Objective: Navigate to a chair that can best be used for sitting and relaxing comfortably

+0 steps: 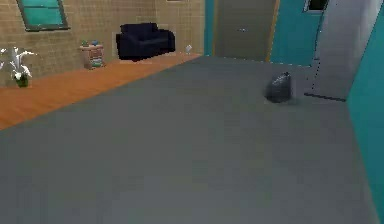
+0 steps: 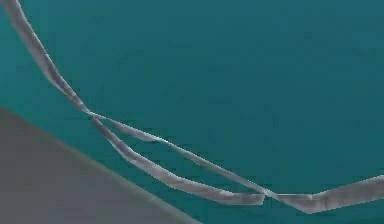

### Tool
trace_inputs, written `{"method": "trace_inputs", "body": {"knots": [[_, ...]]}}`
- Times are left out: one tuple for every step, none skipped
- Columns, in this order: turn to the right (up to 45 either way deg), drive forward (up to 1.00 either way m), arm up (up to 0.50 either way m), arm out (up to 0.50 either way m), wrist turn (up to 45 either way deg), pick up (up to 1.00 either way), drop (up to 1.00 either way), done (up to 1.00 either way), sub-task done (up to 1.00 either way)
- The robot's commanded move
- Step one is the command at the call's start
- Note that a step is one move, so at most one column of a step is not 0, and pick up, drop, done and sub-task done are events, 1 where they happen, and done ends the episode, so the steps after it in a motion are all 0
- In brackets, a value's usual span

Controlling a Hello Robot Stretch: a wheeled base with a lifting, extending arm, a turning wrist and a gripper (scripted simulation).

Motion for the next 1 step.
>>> {"method": "trace_inputs", "body": {"knots": [[-45.0, 0.00, 0.00, 0.00, 0.0, 0.00, 0.00, 0.00, 0.00]]}}
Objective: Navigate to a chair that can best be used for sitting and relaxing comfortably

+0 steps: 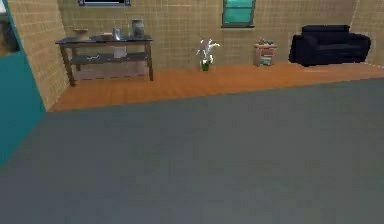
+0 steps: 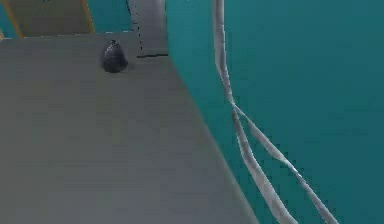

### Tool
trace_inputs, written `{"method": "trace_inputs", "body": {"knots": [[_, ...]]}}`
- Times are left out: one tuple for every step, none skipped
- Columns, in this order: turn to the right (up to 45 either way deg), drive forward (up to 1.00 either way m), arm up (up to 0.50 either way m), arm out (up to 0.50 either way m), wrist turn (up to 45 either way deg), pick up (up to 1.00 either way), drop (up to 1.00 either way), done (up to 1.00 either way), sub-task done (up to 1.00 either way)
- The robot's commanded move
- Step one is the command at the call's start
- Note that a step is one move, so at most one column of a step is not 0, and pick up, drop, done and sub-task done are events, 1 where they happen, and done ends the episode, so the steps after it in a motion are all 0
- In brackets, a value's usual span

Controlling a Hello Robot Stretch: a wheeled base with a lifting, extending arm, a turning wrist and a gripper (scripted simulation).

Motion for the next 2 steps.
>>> {"method": "trace_inputs", "body": {"knots": [[-45.0, 0.00, 0.00, 0.00, 0.0, 0.00, 0.00, 0.00, 0.00], [-45.0, 0.00, 0.00, 0.00, 0.0, 0.00, 0.00, 0.00, 0.00]]}}
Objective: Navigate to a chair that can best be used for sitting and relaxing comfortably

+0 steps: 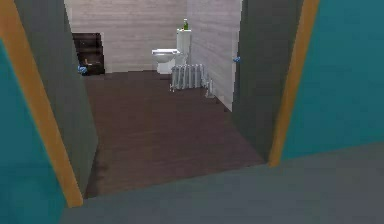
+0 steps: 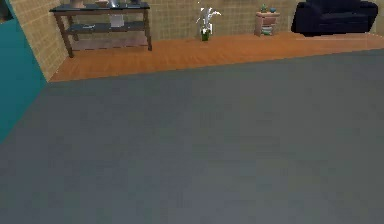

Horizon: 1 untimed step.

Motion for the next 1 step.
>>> {"method": "trace_inputs", "body": {"knots": [[-12.0, 0.00, 0.00, 0.00, 0.0, 0.00, 0.00, 0.00, 0.00]]}}
